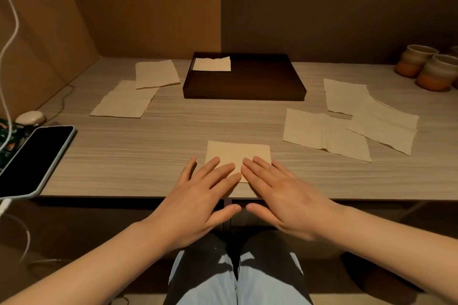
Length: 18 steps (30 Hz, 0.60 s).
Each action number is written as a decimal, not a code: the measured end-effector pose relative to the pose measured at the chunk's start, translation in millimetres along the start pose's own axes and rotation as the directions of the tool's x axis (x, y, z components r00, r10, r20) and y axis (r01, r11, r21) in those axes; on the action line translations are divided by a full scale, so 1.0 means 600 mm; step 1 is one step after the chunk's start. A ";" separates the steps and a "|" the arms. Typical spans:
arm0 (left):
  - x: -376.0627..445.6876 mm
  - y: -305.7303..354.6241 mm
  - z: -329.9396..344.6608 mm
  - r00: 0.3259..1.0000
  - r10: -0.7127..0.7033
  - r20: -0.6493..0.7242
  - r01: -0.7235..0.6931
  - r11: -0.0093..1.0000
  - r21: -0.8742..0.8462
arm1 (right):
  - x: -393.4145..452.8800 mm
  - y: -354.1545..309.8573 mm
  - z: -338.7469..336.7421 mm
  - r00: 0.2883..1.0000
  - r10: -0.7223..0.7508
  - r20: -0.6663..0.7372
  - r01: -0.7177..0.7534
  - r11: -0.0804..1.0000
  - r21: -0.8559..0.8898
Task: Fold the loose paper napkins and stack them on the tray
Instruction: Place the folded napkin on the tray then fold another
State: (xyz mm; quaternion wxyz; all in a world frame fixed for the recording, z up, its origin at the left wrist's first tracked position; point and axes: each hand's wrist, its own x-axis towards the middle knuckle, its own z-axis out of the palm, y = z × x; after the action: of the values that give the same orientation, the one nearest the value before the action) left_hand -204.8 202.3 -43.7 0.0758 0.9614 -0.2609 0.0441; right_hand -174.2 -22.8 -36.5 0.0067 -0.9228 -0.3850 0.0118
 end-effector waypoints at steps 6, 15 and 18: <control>-0.015 0.005 0.005 1.000 0.004 0.000 -0.004 0.999 0.046 | -0.026 0.018 0.027 0.984 -0.089 -0.154 0.078 0.994 -0.075; 0.005 0.022 -0.011 0.989 0.106 -0.105 -0.100 0.993 0.061 | -0.025 0.010 0.003 0.942 -0.132 -0.309 0.120 0.991 -0.057; 0.010 0.024 -0.021 0.978 0.163 -0.127 -0.160 0.987 0.029 | -0.022 0.009 0.000 0.939 -0.167 -0.301 0.143 0.984 -0.103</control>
State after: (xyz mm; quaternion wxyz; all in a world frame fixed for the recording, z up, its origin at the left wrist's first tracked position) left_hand -207.7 189.4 -28.9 0.0795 0.9328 -0.3322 0.1147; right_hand -179.4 -35.8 -36.6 0.0311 -0.8797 -0.4508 -0.1482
